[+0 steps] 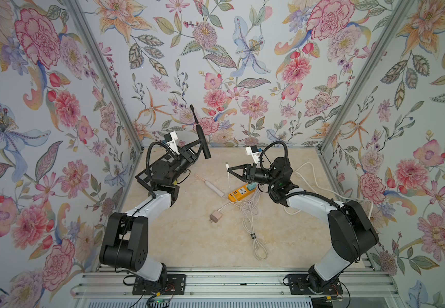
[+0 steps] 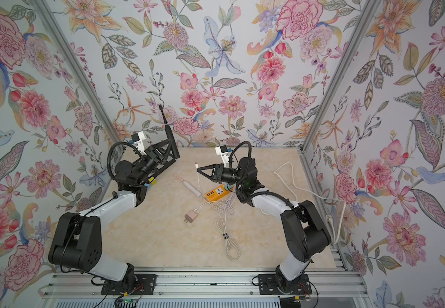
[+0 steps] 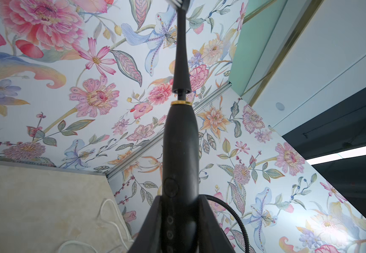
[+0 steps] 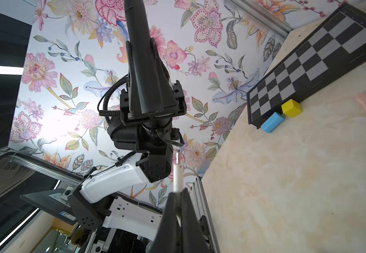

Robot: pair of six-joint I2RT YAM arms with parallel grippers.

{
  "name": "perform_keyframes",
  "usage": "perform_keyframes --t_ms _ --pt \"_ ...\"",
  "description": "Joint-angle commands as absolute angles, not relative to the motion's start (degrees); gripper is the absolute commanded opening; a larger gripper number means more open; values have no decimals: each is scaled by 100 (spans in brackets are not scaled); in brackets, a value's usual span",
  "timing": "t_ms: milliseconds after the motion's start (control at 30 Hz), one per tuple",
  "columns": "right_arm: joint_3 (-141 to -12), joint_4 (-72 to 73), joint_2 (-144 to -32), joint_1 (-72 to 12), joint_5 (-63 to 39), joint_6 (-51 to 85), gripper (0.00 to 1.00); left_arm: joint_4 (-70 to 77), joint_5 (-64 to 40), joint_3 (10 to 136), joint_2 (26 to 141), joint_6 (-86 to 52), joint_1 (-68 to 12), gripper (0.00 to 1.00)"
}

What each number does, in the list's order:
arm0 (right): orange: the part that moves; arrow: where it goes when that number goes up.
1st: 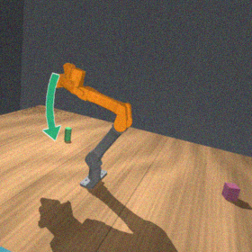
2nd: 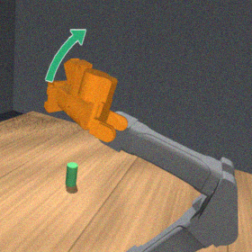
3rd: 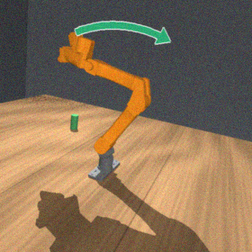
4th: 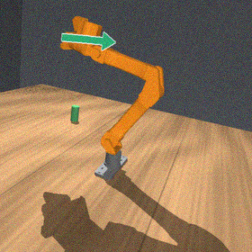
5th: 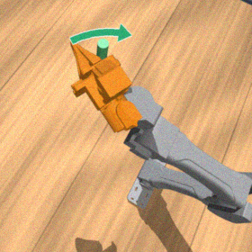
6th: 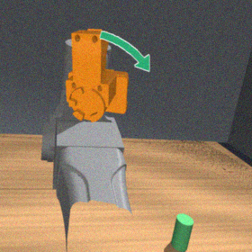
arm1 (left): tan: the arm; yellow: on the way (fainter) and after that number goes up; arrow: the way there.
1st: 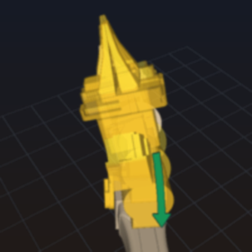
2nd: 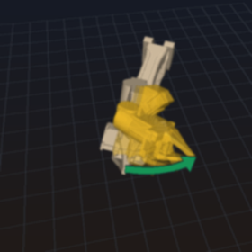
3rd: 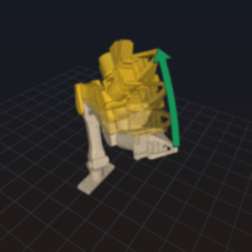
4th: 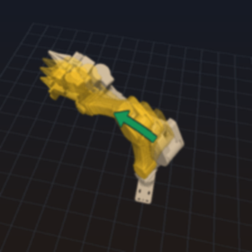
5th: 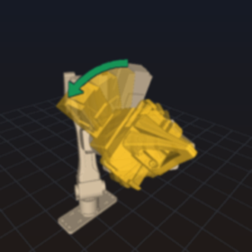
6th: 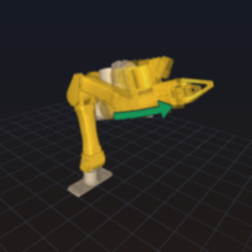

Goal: Charge the electric toothbrush
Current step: Insert the charging cable into the electric toothbrush.

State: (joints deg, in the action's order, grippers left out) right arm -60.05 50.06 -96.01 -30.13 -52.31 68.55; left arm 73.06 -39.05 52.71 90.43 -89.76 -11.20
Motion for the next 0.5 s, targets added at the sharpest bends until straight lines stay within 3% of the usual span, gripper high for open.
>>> perform_keyframes --t_ms 0,467 --pt "-6315 5641 -9670 -3030 -5526 7167 0 8689 -4181 5423 9368 -9801 -1207 0" --pt "-6848 5316 -9871 -3208 -5709 7064 0 9000 -4139 6186 9907 -9765 -1582 0"
